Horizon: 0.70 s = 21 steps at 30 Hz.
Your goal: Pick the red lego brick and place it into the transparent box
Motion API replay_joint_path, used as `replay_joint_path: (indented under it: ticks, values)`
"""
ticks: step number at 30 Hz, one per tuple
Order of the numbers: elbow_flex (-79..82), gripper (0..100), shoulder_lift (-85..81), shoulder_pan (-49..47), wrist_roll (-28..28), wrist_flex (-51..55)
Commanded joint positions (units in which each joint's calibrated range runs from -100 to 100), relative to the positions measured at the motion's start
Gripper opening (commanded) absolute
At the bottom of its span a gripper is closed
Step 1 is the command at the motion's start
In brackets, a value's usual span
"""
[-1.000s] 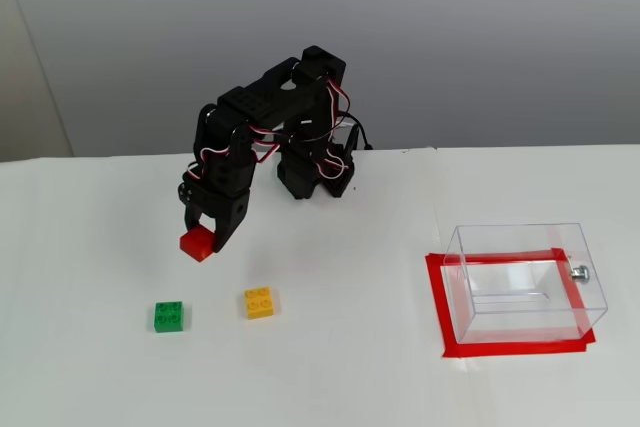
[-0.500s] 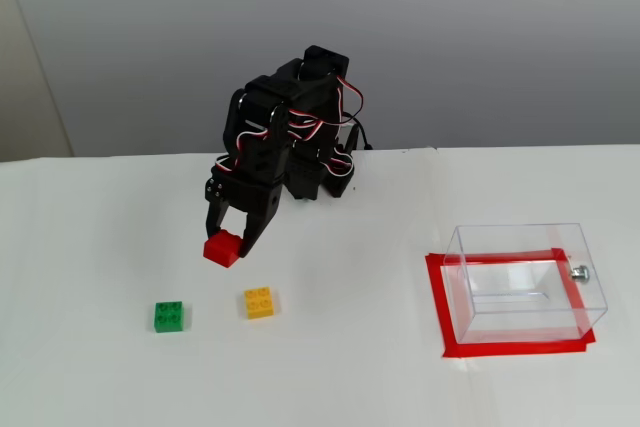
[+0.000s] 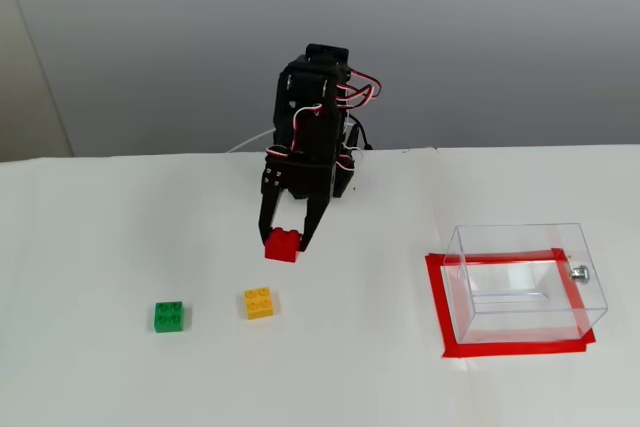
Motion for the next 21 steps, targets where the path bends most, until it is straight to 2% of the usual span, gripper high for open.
replay_joint_path:
  ticks: [1,21]
  values:
    - [-2.87,7,-3.06,-5.95,0.26,-0.62]
    - [-4.4,7,-3.82,-37.37,0.05,-0.62]
